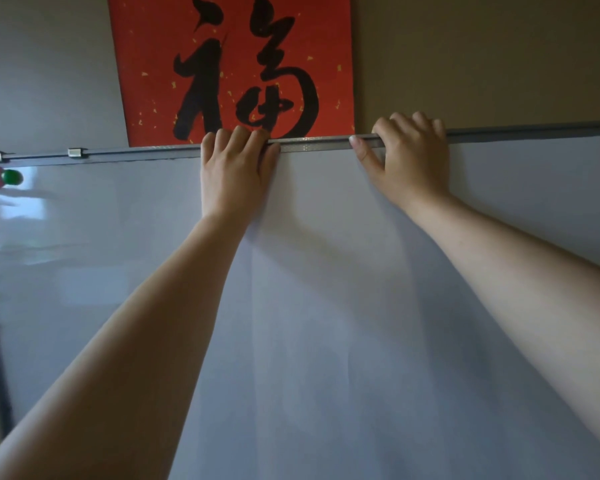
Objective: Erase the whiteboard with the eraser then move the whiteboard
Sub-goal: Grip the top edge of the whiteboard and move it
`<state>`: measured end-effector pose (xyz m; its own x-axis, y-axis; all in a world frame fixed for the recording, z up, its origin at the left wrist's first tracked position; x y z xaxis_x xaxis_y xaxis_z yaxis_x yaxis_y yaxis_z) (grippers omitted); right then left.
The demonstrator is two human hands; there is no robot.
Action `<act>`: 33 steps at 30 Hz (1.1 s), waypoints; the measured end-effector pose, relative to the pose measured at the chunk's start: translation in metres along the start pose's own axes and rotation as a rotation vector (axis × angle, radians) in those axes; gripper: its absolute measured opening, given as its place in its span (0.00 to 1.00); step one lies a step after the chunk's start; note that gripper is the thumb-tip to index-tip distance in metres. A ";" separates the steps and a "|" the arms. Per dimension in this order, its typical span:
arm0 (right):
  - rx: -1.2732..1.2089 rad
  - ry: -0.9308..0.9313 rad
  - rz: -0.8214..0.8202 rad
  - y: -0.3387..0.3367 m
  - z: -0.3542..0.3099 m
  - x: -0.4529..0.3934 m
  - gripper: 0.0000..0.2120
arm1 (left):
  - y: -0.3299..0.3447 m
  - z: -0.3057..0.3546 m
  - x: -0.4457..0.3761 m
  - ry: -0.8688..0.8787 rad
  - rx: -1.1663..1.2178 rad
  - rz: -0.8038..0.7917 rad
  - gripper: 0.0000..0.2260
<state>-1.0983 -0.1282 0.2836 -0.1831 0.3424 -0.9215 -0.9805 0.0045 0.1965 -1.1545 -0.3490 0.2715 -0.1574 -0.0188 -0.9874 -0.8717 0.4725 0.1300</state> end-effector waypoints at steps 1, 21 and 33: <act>0.001 0.003 -0.001 0.000 0.000 0.000 0.22 | 0.000 0.000 0.000 -0.001 0.002 -0.001 0.17; 0.017 0.048 -0.038 -0.003 -0.005 0.001 0.20 | -0.002 0.001 0.001 -0.028 -0.013 -0.026 0.17; 0.041 0.060 -0.115 -0.008 -0.008 0.005 0.20 | -0.003 0.005 0.007 -0.033 -0.031 -0.037 0.16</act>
<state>-1.0920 -0.1336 0.2745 -0.0749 0.2802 -0.9570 -0.9918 0.0791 0.1008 -1.1506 -0.3463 0.2640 -0.1095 -0.0063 -0.9940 -0.8909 0.4442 0.0953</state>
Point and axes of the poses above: each hand's wrist, its own x-axis away from the middle knuckle, its own y-axis out of the palm, z = x × y, the point moved 5 cm from there along -x, towards the middle knuckle, and after that the axes turned 5 degrees about -y, right-handed, at the moved point
